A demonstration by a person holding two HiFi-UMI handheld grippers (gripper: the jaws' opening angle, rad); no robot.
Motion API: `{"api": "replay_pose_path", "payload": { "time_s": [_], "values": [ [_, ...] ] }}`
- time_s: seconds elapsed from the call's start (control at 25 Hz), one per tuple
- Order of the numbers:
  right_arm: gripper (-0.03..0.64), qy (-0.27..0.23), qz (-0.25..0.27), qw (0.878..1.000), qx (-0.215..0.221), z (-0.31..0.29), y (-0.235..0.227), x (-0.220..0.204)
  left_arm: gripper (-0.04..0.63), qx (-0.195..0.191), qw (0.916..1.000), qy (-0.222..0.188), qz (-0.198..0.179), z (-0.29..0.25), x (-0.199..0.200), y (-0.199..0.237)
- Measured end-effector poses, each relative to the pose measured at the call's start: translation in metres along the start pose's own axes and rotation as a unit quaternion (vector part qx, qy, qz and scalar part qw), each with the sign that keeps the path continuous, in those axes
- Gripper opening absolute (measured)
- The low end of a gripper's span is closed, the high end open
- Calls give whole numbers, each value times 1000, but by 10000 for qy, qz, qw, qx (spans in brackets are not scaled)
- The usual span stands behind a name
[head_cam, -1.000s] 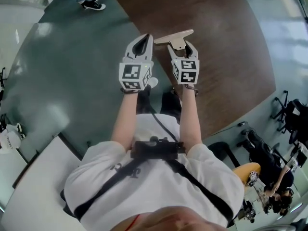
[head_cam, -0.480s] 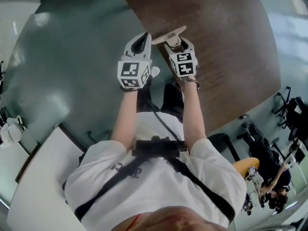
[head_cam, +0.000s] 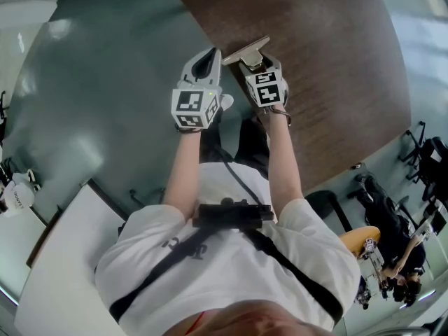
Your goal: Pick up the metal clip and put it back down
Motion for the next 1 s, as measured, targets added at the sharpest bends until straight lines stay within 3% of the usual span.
{"api": "replay_pose_path", "payload": {
  "time_s": [0.32, 0.56, 0.8, 1.0],
  "values": [
    [295, 291, 191, 9991, -245, -5, -7, -9, 11, -84, 9999, 43, -60, -4, -2, -3],
    [295, 100, 42, 9993, -363, 12, -14, -7, 11, -305, 9993, -92, -196, -7, 18, -16],
    [295, -231, -343, 9962, -766, 56, -24, -3, 11, -899, 9944, -346, -434, -25, 55, -47],
    [295, -890, -1008, 9795, -1502, 124, -44, -4, 11, -1670, 9821, -605, -634, -47, 89, -99]
  ]
}}
Point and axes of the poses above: the fingertips, and each gripper's own axes: z backward along the fingers, y to its left, x out of its top, the point moved 6 cm from there along z, backward along the fingers, and after that the axes turned 6 degrees about -y, right-handed, at the moved point
